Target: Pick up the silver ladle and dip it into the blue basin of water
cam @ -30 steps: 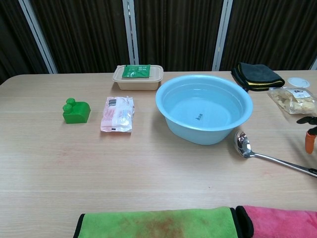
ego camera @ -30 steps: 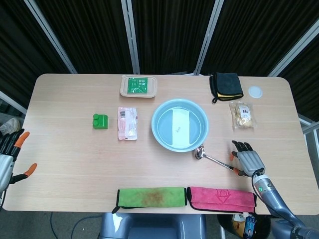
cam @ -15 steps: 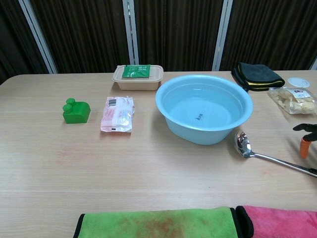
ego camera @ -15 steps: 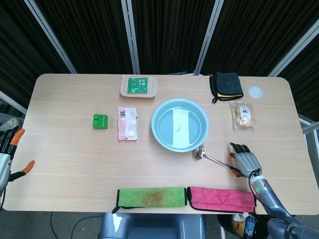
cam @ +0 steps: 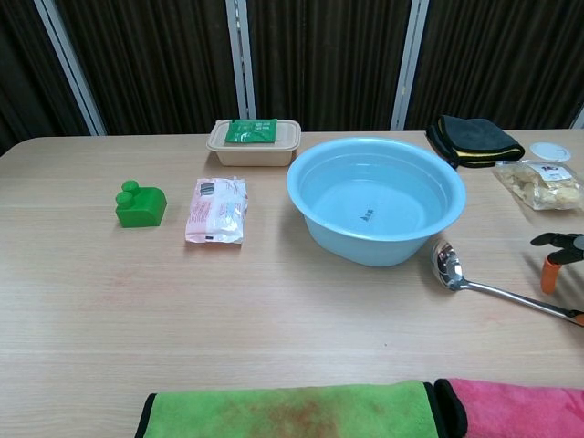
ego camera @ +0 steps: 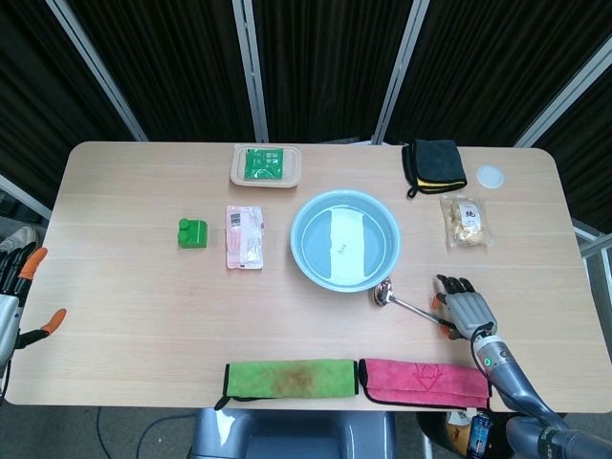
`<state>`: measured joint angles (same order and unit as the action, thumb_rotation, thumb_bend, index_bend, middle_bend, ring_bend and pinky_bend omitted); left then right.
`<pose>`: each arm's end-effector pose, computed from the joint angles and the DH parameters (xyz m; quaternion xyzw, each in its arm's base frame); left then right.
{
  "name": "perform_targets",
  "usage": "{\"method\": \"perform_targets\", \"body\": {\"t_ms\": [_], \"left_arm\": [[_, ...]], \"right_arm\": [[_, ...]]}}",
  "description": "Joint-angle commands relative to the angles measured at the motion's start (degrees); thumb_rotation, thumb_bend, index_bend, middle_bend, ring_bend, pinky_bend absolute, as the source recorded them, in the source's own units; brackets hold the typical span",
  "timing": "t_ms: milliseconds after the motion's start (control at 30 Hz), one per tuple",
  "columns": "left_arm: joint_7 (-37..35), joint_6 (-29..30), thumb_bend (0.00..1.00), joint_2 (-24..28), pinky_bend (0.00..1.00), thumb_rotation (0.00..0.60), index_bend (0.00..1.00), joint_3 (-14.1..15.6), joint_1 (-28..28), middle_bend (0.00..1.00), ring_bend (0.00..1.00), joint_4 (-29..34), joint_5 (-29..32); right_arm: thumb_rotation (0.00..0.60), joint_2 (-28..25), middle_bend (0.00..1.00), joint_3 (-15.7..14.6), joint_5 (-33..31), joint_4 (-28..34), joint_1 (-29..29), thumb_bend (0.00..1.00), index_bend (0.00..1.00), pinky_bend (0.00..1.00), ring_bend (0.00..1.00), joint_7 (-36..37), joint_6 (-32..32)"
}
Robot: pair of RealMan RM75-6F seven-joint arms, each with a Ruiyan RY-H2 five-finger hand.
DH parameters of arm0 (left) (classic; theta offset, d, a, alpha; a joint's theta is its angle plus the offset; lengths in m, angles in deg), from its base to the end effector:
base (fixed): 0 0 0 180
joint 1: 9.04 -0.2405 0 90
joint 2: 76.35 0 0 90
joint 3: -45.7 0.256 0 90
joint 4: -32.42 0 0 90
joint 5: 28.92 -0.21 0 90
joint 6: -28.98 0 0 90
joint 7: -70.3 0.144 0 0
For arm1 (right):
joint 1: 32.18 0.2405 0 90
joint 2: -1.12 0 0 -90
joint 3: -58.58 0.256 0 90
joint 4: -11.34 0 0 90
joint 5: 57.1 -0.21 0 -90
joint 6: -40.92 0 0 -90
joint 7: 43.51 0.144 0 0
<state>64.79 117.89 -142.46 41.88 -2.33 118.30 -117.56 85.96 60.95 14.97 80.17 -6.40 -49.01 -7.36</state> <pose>-0.3122 0.1956 0.1672 -0.5921 -0.3489 -0.4377 0.5797 -0.3287 -0.2848 0.0085 0.7199 -0.4628 0.2125 0.4716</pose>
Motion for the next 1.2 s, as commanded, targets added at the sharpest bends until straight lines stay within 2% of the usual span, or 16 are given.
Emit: {"method": "perform_targets", "body": {"t_ms": [33, 433, 800, 1200], "left_arm": [[0.11, -0.10, 0.23, -0.01, 0.00, 0.600, 0.00, -0.06, 0.04, 0.00, 0.00, 0.00, 0.14], [0.03, -0.53, 0.23, -0.01, 0.00, 0.600, 0.00, -0.13, 0.22, 0.00, 0.00, -0.04, 0.38], [-0.60, -0.31, 0.23, 0.21, 0.00, 0.600, 0.00, -0.01, 0.14, 0.00, 0.00, -0.04, 0.07], [-0.98, 0.02, 0.23, 0.35, 0.00, 0.600, 0.00, -0.13, 0.04, 0.00, 0.00, -0.21, 0.08]], "right_arm": [[0.600, 0.54, 0.00, 0.01, -0.17, -0.56, 0.25, 0.29, 0.37, 0.00, 0.00, 0.23, 0.48], [0.600, 1.50, 0.00, 0.07, -0.34, -1.47, 0.58, 0.29, 0.37, 0.00, 0.00, 0.18, 0.64], [0.600, 2.79, 0.00, -0.46, -0.95, -2.43, 0.09, 0.29, 0.41, 0.00, 0.00, -0.52, 0.65], [0.600, 4.04, 0.00, -0.52, -0.75, -3.16, -0.03, 0.29, 0.53, 0.00, 0.00, -1.24, -0.08]]}}
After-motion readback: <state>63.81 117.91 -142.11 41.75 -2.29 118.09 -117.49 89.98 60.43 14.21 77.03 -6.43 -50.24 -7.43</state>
